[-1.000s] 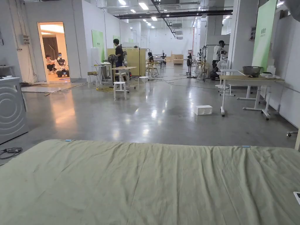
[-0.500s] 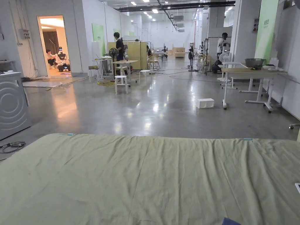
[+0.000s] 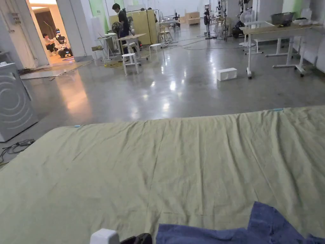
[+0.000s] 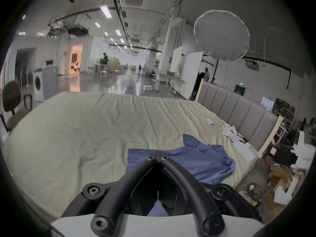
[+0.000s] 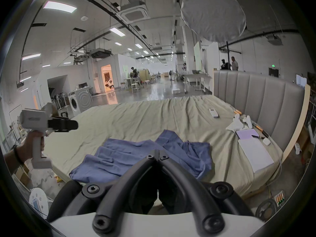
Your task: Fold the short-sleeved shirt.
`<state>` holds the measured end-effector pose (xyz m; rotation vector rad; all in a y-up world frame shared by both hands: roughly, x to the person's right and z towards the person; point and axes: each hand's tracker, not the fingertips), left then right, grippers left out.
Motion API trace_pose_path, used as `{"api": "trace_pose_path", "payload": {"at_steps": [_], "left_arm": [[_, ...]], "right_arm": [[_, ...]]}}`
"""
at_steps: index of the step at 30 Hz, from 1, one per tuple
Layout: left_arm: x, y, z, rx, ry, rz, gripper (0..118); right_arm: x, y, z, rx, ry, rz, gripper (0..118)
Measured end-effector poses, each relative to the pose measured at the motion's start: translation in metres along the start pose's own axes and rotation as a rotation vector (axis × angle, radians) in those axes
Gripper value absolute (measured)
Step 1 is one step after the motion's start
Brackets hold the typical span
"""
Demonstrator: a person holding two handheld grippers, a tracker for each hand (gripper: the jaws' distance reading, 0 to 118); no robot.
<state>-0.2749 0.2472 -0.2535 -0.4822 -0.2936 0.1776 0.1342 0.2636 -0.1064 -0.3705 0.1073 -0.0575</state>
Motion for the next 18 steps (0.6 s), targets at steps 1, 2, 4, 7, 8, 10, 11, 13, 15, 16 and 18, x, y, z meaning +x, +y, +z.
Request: {"api": "trace_pose_path", "payload": {"at_steps": [1, 2, 4, 7, 8, 10, 11, 13, 15, 16, 18], "left_arm": [[-0.003, 0.006, -0.025, -0.053, 0.024, -0.001, 0], [-0.006, 0.007, -0.046, -0.097, 0.020, -0.005, 0], [-0.013, 0.006, -0.095, -0.159, 0.046, -0.027, 23], [-0.032, -0.003, -0.159, -0.259, 0.066, 0.023, 71], [-0.040, -0.009, -0.181, -0.318, 0.095, 0.021, 72], [-0.050, -0.019, -0.209, -0.364, 0.162, 0.014, 72], [-0.055, -0.023, -0.222, -0.370, 0.172, 0.037, 73], [-0.063, -0.028, -0.232, -0.388, 0.175, 0.097, 77], [-0.065, -0.030, -0.241, -0.383, 0.161, 0.110, 80], [-0.063, -0.031, -0.246, -0.395, 0.162, 0.103, 80], [-0.060, -0.034, -0.256, -0.437, 0.169, 0.078, 80]], "right_arm": [[0.003, -0.002, -0.004, -0.019, -0.007, -0.004, 0], [0.006, -0.004, -0.008, -0.031, -0.014, -0.002, 0], [0.012, -0.010, -0.015, -0.058, -0.029, 0.007, 0], [0.019, -0.015, -0.023, -0.093, -0.041, 0.008, 0], [0.021, -0.017, -0.024, -0.104, -0.046, 0.005, 0], [0.026, -0.020, -0.025, -0.118, -0.049, -0.004, 0], [0.029, -0.022, -0.024, -0.127, -0.054, -0.010, 0], [0.033, -0.028, -0.024, -0.147, -0.061, -0.021, 0], [0.037, -0.034, -0.026, -0.177, -0.076, -0.031, 0], [0.039, -0.036, -0.027, -0.190, -0.081, -0.032, 0], [0.041, -0.039, -0.028, -0.209, -0.090, -0.031, 0]]}}
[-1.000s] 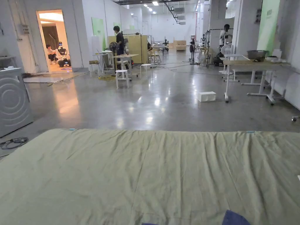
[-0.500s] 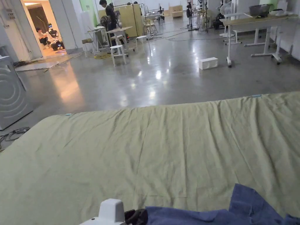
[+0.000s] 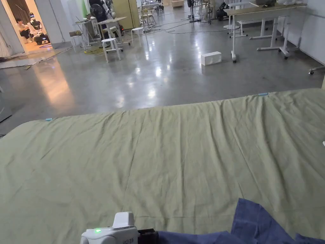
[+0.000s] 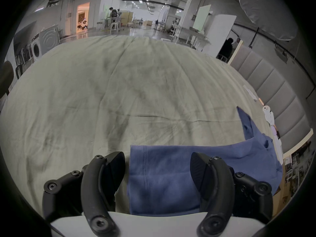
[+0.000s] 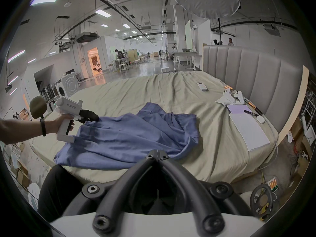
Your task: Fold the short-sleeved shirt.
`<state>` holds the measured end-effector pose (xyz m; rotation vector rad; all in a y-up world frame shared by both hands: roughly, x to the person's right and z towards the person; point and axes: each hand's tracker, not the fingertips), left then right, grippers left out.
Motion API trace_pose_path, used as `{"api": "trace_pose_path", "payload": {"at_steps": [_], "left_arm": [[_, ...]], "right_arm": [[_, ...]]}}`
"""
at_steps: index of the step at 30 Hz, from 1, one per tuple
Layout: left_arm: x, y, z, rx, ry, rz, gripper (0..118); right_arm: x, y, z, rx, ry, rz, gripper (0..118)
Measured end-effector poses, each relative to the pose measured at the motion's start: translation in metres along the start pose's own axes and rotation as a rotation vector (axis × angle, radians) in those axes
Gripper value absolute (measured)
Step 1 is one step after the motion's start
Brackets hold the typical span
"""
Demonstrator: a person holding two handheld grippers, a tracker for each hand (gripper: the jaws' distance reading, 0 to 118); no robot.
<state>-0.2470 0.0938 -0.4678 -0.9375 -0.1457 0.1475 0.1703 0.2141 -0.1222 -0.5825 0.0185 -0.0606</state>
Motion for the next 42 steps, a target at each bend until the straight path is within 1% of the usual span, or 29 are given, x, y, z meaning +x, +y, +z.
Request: {"api": "trace_pose_path", "payload": {"at_steps": [2, 3, 4, 5, 6, 7, 8, 11, 12, 14, 15, 16, 17, 18, 19, 20, 21, 23, 24, 27, 30, 32, 33, 34, 35, 36, 38, 40, 42], "left_arm": [[0.004, 0.001, -0.008, -0.039, 0.030, -0.041, 78], [0.008, 0.002, -0.010, -0.045, 0.034, -0.058, 74], [0.010, 0.004, -0.009, -0.050, 0.044, -0.071, 64], [0.013, 0.005, -0.007, -0.057, 0.072, -0.097, 47], [0.018, 0.005, -0.004, -0.060, 0.098, -0.126, 35], [0.025, 0.005, 0.002, -0.034, 0.128, -0.198, 20], [0.030, 0.003, 0.003, -0.039, 0.129, -0.249, 15], [0.048, -0.003, -0.006, -0.077, 0.172, -0.391, 13], [0.053, -0.004, -0.010, -0.097, 0.195, -0.433, 13], [0.059, 0.001, -0.018, -0.145, 0.209, -0.444, 12], [0.057, 0.005, -0.024, -0.158, 0.202, -0.428, 12], [0.056, 0.009, -0.025, -0.167, 0.201, -0.413, 12], [0.052, 0.013, -0.024, -0.181, 0.186, -0.377, 12], [0.048, 0.016, -0.023, -0.187, 0.170, -0.345, 12], [0.046, 0.017, -0.022, -0.186, 0.166, -0.356, 12], [0.044, 0.016, -0.023, -0.196, 0.150, -0.350, 12], [0.042, 0.017, -0.023, -0.195, 0.144, -0.339, 12], [0.041, 0.016, -0.022, -0.194, 0.138, -0.325, 12], [0.040, 0.016, -0.022, -0.195, 0.135, -0.320, 12], [0.041, 0.018, -0.022, -0.201, 0.128, -0.315, 12], [0.038, 0.021, -0.023, -0.215, 0.121, -0.296, 12], [0.036, 0.022, -0.024, -0.212, 0.117, -0.292, 12], [0.035, 0.021, -0.024, -0.209, 0.113, -0.290, 12], [0.033, 0.020, -0.023, -0.205, 0.109, -0.289, 12], [0.032, 0.019, -0.023, -0.198, 0.104, -0.283, 12], [0.031, 0.017, -0.023, -0.192, 0.100, -0.279, 12], [0.030, 0.014, -0.022, -0.177, 0.096, -0.284, 12], [0.030, 0.011, -0.021, -0.145, 0.099, -0.287, 12], [0.025, 0.014, -0.013, -0.130, 0.078, -0.294, 11]], "right_arm": [[0.000, 0.001, 0.000, -0.007, -0.002, 0.004, 0], [0.000, 0.001, 0.000, -0.009, -0.006, 0.007, 0], [0.001, 0.001, 0.000, -0.009, -0.008, 0.008, 0], [0.002, 0.001, 0.000, -0.008, -0.008, 0.007, 0], [0.003, 0.001, -0.001, -0.006, -0.006, 0.003, 0], [0.004, 0.002, -0.002, -0.006, 0.000, -0.004, 0], [0.005, 0.003, -0.004, -0.006, 0.007, -0.009, 0], [0.009, 0.012, -0.016, -0.001, 0.024, 0.021, 0], [0.010, 0.019, -0.021, 0.008, 0.026, 0.055, 0], [0.014, 0.037, -0.034, 0.038, 0.041, 0.123, 1], [0.018, 0.048, -0.045, 0.043, 0.058, 0.144, 7], [0.021, 0.060, -0.057, 0.049, 0.075, 0.164, 25], [0.025, 0.075, -0.076, 0.026, 0.098, 0.175, 63], [0.030, 0.089, -0.100, -0.011, 0.108, 0.163, 88], [0.032, 0.102, -0.122, -0.022, 0.122, 0.171, 94], [0.036, 0.114, -0.154, -0.127, 0.134, 0.129, 98], [0.036, 0.126, -0.184, -0.112, 0.128, 0.126, 100], [0.041, 0.143, -0.240, -0.195, 0.105, 0.076, 96], [0.039, 0.149, -0.270, -0.255, 0.083, 0.078, 95], [0.033, 0.151, -0.341, -0.391, 0.072, 0.127, 95], [0.024, 0.143, -0.385, -0.483, 0.015, 0.230, 91], [0.018, 0.135, -0.398, -0.519, -0.018, 0.284, 73], [0.014, 0.131, -0.400, -0.532, 0.013, 0.307, 67], [0.011, 0.129, -0.395, -0.497, 0.040, 0.301, 62], [0.008, 0.129, -0.392, -0.461, 0.028, 0.332, 47], [0.006, 0.128, -0.389, -0.460, 0.058, 0.352, 34], [0.000, 0.126, -0.383, -0.465, 0.099, 0.353, 3], [-0.009, 0.125, -0.383, -0.477, 0.120, 0.370, 3], [-0.013, 0.127, -0.379, -0.467, 0.086, 0.371, 3]]}}
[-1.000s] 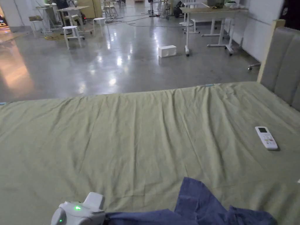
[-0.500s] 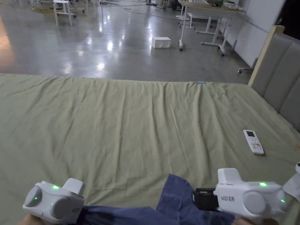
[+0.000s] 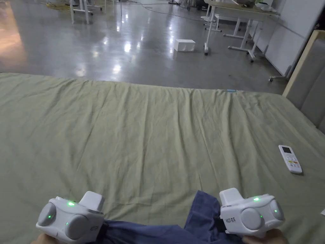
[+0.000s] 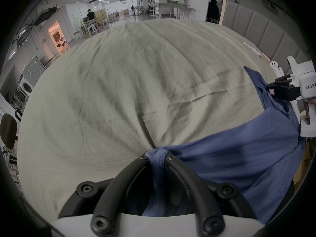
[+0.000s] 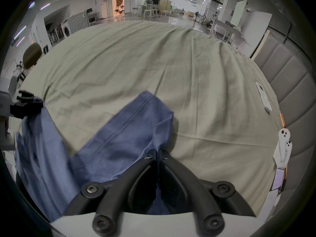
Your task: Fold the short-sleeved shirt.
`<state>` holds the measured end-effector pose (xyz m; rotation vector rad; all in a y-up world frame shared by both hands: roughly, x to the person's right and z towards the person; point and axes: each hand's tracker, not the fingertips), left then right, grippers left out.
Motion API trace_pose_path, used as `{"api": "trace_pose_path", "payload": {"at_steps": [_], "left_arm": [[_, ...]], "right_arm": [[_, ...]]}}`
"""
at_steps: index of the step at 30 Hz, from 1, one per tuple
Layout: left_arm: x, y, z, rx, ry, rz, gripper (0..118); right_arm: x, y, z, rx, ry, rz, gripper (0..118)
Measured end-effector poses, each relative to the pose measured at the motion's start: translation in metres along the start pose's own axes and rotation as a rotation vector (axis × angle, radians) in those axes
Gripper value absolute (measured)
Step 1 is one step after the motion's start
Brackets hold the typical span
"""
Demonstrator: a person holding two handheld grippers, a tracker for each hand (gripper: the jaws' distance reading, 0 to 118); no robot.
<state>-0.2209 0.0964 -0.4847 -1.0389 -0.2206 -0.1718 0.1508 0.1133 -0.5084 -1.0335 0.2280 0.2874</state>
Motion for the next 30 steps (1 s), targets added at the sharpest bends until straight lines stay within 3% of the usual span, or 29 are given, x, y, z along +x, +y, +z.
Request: {"api": "trace_pose_path", "payload": {"at_steps": [5, 7, 8, 13, 17, 30], "left_arm": [[-0.038, -0.022, 0.079, 0.287, -0.162, 0.311, 10], [-0.050, -0.031, 0.121, 0.356, -0.193, 0.328, 10], [-0.060, -0.039, 0.157, 0.358, -0.146, 0.269, 10], [-0.082, -0.056, 0.286, 0.556, -0.114, 0.229, 10], [-0.089, -0.058, 0.374, 0.697, -0.072, 0.274, 10], [-0.093, -0.015, 0.547, 1.001, 0.060, 0.219, 9]], "right_arm": [[0.018, -0.009, 0.071, 0.236, 0.054, -0.162, 3], [0.028, -0.012, 0.110, 0.328, 0.038, -0.201, 3], [0.035, -0.015, 0.138, 0.379, 0.048, -0.227, 3], [0.067, -0.022, 0.248, 0.597, 0.008, -0.341, 2], [0.080, -0.023, 0.325, 0.728, -0.033, -0.401, 3], [0.035, 0.037, 0.507, 1.043, -0.087, -0.287, 2]]}}
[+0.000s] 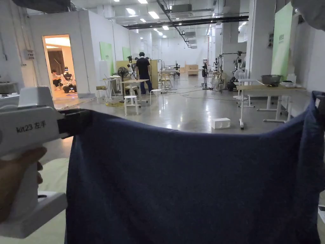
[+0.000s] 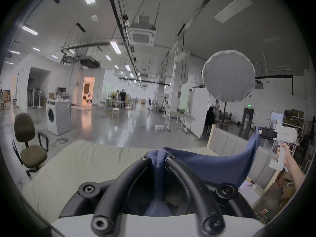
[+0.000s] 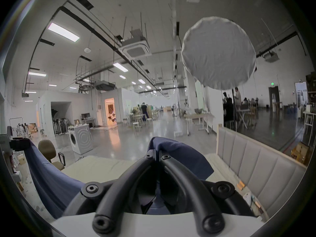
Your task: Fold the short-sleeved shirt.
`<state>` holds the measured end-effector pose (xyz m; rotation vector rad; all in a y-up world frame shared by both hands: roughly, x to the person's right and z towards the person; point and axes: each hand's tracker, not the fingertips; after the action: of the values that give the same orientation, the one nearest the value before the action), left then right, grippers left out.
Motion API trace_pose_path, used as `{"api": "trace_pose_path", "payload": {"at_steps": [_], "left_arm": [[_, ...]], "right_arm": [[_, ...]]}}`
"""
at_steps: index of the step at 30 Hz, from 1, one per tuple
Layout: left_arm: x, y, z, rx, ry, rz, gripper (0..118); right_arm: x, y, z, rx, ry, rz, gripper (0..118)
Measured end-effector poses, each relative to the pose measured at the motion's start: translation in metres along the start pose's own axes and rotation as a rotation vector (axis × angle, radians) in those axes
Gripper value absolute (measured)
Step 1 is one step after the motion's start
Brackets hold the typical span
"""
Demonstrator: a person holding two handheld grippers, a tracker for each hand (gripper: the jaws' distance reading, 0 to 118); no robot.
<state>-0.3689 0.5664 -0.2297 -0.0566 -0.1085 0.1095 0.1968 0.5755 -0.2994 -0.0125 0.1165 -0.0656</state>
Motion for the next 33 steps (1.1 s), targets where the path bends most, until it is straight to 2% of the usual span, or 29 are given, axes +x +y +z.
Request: {"api": "trace_pose_path", "payload": {"at_steps": [2, 8, 13, 20, 33], "left_arm": [[-0.002, 0.020, 0.005, 0.033, 0.015, -0.009, 9], [-0.016, 0.062, 0.012, 0.074, 0.054, 0.015, 9], [-0.019, 0.082, 0.009, 0.105, 0.072, -0.032, 9], [-0.010, 0.092, 0.003, 0.125, 0.084, -0.090, 9], [-0.008, 0.086, -0.017, 0.120, 0.074, -0.073, 9]], "right_arm": [[-0.002, 0.024, -0.001, 0.074, 0.012, 0.046, 2], [-0.010, 0.082, -0.005, 0.112, -0.001, 0.061, 2], [-0.020, 0.107, -0.005, 0.153, -0.003, 0.090, 2], [-0.027, 0.112, 0.001, 0.176, -0.027, 0.128, 2], [-0.028, 0.117, -0.012, 0.175, -0.059, 0.142, 2]]}}
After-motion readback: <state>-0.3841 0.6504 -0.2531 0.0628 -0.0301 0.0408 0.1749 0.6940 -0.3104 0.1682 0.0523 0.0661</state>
